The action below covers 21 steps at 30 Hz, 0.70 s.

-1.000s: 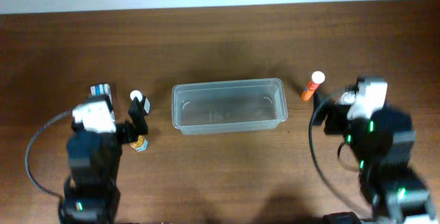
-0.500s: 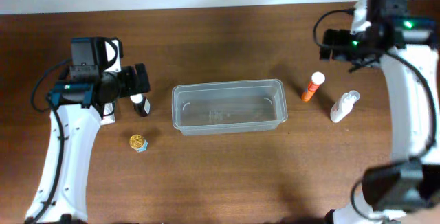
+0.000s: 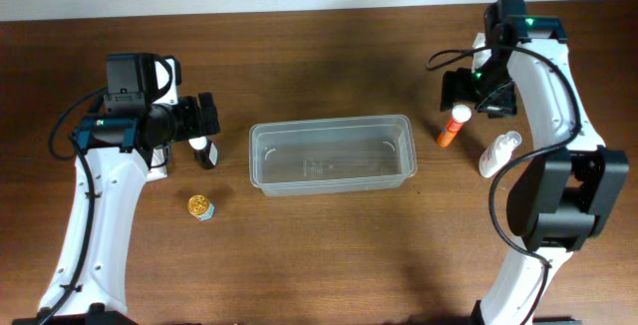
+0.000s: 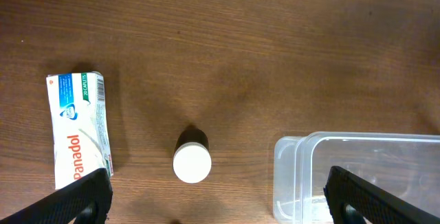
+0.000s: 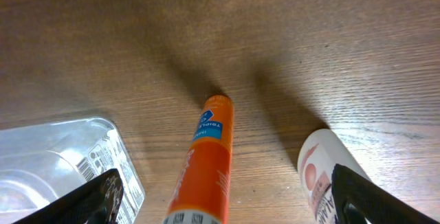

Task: Pack container
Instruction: 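Reach the right gripper to the orange tube and grasp it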

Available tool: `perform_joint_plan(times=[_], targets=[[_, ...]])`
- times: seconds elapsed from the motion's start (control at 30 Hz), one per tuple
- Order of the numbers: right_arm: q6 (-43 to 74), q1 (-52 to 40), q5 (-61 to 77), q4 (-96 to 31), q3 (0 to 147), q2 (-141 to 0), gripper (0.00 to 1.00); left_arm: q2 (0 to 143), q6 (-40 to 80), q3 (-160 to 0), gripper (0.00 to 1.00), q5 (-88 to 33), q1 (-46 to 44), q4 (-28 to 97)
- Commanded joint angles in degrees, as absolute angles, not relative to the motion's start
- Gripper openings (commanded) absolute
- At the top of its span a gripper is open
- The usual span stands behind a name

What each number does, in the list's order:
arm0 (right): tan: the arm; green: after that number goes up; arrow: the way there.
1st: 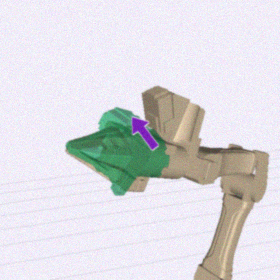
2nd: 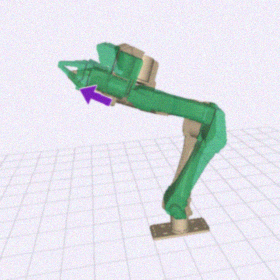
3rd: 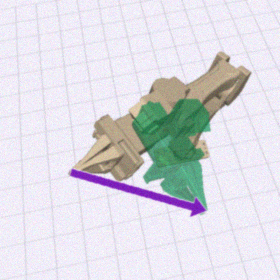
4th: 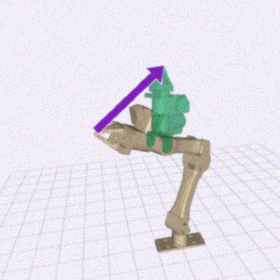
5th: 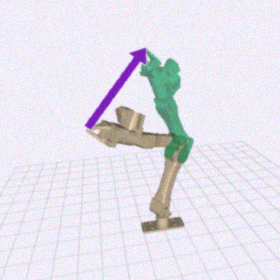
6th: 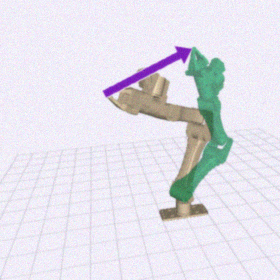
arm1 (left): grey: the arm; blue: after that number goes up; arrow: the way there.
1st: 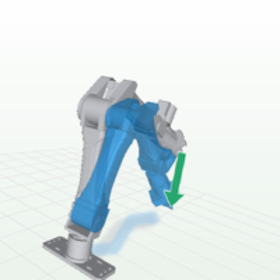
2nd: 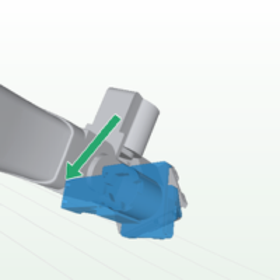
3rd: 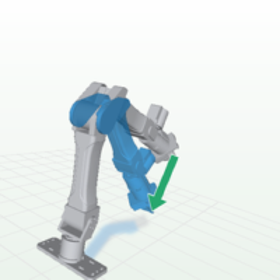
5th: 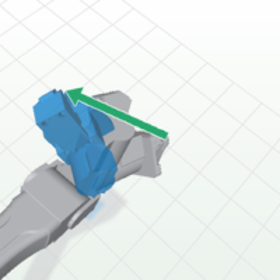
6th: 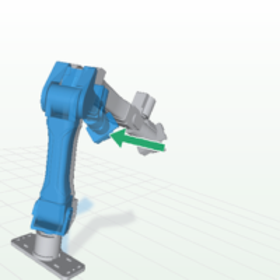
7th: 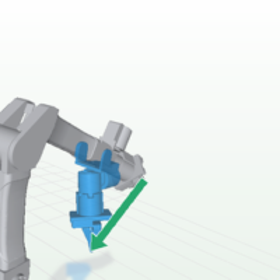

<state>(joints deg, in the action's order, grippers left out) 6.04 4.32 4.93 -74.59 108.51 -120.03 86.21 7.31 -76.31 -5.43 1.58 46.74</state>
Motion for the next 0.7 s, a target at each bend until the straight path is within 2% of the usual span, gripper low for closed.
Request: perform_joint_plan(times=[0.0, 0.1, 0.13, 0.2, 0.23, 0.37, 0.67], targets=[[6.2, 3.4, 5.6, -74.7, 109.6, -120.4, 0.87, 86.4, 6.6, -77.7, 0.99, -6.3, 1.8, 46.8], [6.2, 2.9, 5.6, -74.8, 109.6, -120.4, 0.77, 86.4, 6.6, -77.7, 0.99, -6.3, 1.8, 46.8], [6.2, 2.7, 5.6, -74.9, 109.5, -120.4, 0.72, 86.4, 6.6, -77.7, 0.99, -6.3, 1.8, 46.8], [6.2, 2.2, 5.6, -74.9, 109.5, -120.4, 0.53, 86.4, 6.6, -77.7, 0.99, -6.3, 1.8, 46.8], [6.2, 2.1, 5.6, -74.9, 109.5, -120.4, 0.48, 86.4, 6.6, -77.7, 0.99, -6.3, 1.8, 46.8], [6.2, 1.9, 5.5, -75.0, 109.5, -120.4, 0.45, 86.4, 6.6, -77.7, 0.99, -6.3, 1.8, 47.2], [6.2, 1.9, 5.4, -76.4, 109.5, -120.4, 0.29, 86.4, 6.6, -77.7, 0.99, -6.3, 1.8, 47.2]])
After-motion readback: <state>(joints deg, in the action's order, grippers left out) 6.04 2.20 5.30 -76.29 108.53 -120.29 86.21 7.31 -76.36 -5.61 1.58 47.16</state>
